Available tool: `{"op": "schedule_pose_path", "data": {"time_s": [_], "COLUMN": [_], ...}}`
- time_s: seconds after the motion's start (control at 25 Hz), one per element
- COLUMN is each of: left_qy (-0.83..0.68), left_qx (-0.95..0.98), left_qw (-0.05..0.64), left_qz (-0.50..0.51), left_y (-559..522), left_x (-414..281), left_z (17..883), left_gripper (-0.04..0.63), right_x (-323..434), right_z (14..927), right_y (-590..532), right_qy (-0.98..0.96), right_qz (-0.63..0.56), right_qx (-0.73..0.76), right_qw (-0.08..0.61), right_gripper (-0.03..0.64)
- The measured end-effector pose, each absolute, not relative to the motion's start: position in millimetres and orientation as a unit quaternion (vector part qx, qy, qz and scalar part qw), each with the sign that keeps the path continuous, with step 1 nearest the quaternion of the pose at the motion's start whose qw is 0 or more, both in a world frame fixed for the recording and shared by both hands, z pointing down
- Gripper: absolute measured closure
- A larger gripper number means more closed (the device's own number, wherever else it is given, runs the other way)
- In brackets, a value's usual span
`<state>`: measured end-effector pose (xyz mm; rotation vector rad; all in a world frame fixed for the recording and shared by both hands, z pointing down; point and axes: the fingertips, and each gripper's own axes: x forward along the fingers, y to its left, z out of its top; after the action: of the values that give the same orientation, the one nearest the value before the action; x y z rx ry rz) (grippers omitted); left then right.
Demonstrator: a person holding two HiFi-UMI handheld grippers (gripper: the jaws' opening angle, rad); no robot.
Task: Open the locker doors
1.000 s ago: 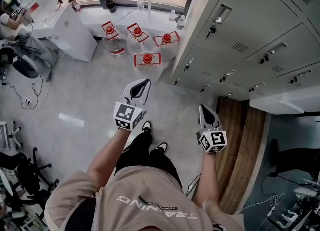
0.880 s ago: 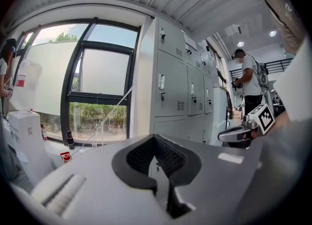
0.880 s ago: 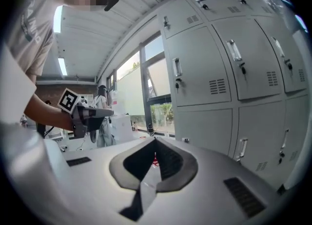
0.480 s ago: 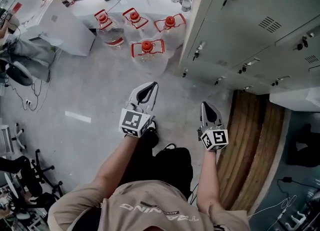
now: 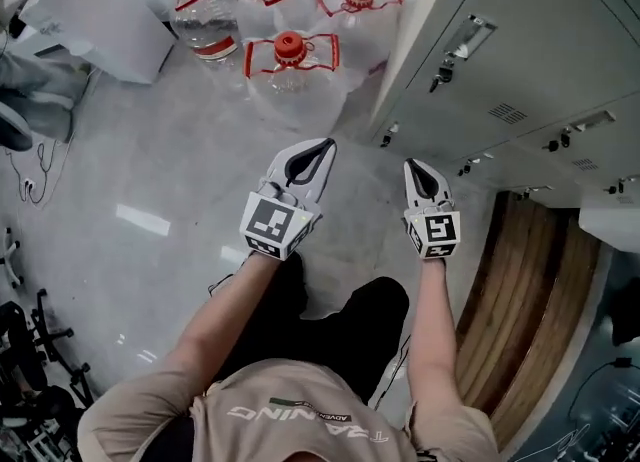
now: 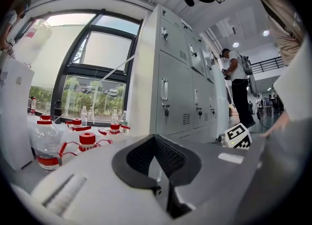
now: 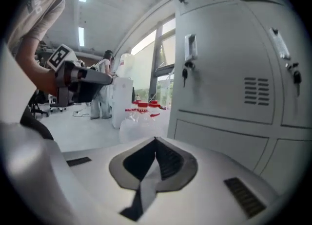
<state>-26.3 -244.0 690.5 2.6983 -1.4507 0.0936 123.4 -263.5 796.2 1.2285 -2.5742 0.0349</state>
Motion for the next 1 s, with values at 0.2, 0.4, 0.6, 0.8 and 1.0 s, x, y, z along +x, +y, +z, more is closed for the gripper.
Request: {"op": "schedule_pose_path", "data": {"time_s": [0.2,0.4,0.6,0.8,1.0], "left_qy": [-0.491,-0.478,-0.469,-0.459,-0.447], "left_qx": [0.871,0.877,0.881,0.888,0.894], "left_qw": [0.030,0.039,0.060,0.036,0.041], "left_qz": [-0.004,-0.014,0.001,0.009,0.002], "left_y": [-267,-256,-248,-248,-244], "left_x": [-23,-19,-18,-10,-10], "left_z": [740,770,793,794,789], "left_gripper": [0.589,0.589,0.589,0.589,0.589], "right_x": [111,114,127,120,106], "right_z": [868,925,951,953,965], "right_y": [-318,-339,-355,-368,-384], "right_qy": [-0.903,-0.887,-0.867,-0.862,-0.863], "right_qz": [-0.001,0.026,0.054,0.049,0.046], "right_qx": [0.411,0.447,0.484,0.495,0.488], "right_qw": [0.129,0.111,0.102,0.100,0.123], "right_gripper": [0.607,0.607,0.607,0.606,0.606]}}
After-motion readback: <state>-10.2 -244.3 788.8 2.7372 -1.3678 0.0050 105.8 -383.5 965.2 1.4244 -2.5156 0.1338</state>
